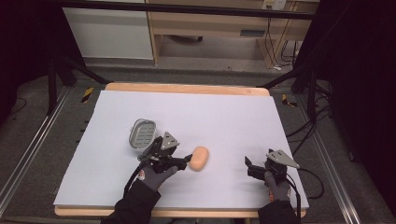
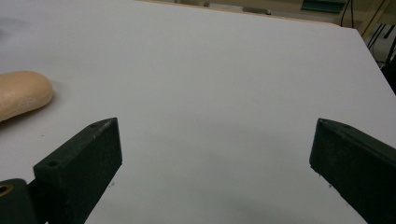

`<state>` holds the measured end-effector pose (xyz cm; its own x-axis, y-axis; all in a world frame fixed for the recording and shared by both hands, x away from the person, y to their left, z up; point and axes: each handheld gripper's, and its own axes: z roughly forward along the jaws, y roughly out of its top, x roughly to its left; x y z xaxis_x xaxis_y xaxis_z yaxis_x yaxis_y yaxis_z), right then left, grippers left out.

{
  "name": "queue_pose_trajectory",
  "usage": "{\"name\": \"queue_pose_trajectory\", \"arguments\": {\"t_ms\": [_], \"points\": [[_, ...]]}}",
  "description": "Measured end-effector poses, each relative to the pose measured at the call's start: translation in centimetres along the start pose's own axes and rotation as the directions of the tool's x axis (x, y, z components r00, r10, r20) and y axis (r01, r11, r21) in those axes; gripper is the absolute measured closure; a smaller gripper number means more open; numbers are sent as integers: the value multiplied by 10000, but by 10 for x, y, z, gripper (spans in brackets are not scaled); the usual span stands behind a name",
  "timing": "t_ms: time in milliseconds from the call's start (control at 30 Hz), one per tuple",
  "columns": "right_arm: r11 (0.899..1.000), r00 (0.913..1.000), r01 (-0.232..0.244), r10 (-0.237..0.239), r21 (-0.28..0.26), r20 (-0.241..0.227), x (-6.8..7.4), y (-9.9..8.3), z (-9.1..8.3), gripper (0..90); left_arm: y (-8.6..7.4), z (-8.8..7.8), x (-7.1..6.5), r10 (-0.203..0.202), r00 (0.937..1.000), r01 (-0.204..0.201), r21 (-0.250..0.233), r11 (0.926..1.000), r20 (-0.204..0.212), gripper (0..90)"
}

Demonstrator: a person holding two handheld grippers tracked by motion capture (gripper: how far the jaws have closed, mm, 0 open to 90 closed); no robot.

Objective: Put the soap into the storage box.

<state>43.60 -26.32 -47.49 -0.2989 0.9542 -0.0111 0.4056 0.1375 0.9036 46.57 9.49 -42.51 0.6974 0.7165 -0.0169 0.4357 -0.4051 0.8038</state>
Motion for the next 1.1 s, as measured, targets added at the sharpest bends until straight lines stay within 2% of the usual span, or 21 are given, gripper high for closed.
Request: {"name": "queue_pose_trajectory", "arguments": {"t_ms": [600, 867, 1100], "points": [[10000, 10000, 71, -71, 48, -31, 0, 0, 1, 25, 8, 39, -18, 100, 9997, -112, 496, 9987, 232, 258], [10000, 10000, 53, -53, 53, -64, 0, 0, 1, 25, 10, 51, -23, 238, 9997, -244, 704, 9972, 87, 243], [10000, 10000, 9, -8, 59, -98, 0, 0, 0, 25, 12, 61, -26, 200, 9998, -202, 893, 9958, 35, 226]]}}
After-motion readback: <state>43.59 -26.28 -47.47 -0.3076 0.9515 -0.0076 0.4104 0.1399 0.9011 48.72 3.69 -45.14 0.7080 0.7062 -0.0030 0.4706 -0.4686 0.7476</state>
